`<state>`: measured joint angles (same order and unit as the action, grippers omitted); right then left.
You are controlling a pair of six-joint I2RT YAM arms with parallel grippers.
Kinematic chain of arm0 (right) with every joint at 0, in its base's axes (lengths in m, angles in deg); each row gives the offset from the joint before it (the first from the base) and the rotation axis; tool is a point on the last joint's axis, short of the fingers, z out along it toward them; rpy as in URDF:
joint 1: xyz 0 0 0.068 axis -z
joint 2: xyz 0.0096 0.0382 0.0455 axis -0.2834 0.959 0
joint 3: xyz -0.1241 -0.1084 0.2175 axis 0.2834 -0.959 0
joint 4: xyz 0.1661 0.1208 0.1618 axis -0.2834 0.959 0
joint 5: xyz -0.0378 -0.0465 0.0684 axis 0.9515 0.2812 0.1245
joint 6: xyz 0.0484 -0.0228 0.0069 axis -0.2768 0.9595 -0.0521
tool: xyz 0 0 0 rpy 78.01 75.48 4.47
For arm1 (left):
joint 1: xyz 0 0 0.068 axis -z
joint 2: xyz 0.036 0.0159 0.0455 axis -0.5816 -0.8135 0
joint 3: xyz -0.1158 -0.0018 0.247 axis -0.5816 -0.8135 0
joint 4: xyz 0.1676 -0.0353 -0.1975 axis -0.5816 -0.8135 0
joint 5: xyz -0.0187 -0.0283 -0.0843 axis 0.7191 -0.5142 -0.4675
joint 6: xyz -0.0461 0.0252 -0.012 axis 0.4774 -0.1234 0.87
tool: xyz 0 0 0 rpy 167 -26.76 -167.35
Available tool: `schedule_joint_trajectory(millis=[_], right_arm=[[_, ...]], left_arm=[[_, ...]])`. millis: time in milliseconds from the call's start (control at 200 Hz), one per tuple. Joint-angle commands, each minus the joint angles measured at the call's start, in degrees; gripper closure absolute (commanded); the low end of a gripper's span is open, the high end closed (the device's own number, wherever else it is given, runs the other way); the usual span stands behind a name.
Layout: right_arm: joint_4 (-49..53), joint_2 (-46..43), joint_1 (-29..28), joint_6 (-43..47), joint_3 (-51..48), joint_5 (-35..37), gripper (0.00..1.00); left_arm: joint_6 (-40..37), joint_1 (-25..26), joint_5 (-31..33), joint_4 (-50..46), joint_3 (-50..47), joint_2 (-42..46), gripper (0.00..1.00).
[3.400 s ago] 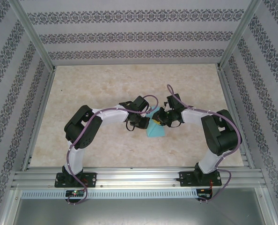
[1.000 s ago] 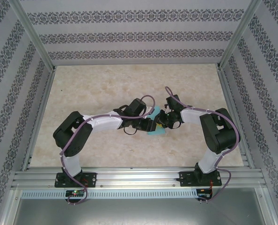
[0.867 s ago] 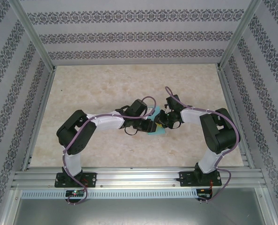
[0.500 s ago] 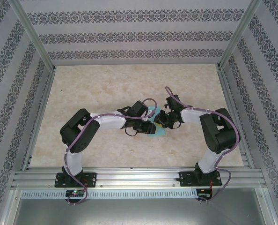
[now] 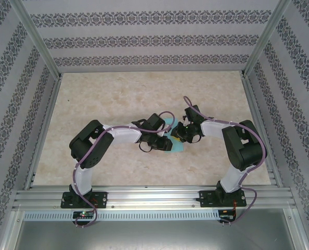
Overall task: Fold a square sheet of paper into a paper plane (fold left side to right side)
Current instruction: Fold the triangle a second time at the center of the table.
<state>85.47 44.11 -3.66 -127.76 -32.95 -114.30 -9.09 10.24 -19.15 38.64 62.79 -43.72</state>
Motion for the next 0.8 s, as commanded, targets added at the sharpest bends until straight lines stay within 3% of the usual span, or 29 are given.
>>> schedule_joint_trajectory(millis=[0, 215, 335, 450, 794], right_arm=[[1.70, 1.15, 0.58, 2.06, 1.12, 1.01, 0.78], [1.07, -4.85, 1.00, 2.40, 1.09, -1.46, 0.80], [0.49, -7.30, 0.57, 0.99, -1.37, -3.23, 0.86], [-0.96, -7.67, -0.46, -0.98, -3.99, -4.41, 0.91], [-5.73, -5.03, -2.46, -4.12, -6.54, -6.48, 0.92]], left_arm=[[-2.00, 0.17, 0.00, -4.18, 0.50, -1.60, 0.69], [-2.21, 0.29, 0.35, -4.76, -0.21, -1.57, 0.69], [-2.27, 0.34, 0.36, -4.70, -0.16, -1.64, 0.69], [-2.37, 0.34, 0.44, -4.70, -0.18, -1.59, 0.69], [-2.29, 0.52, 0.71, -4.52, -0.15, -1.22, 0.69]])
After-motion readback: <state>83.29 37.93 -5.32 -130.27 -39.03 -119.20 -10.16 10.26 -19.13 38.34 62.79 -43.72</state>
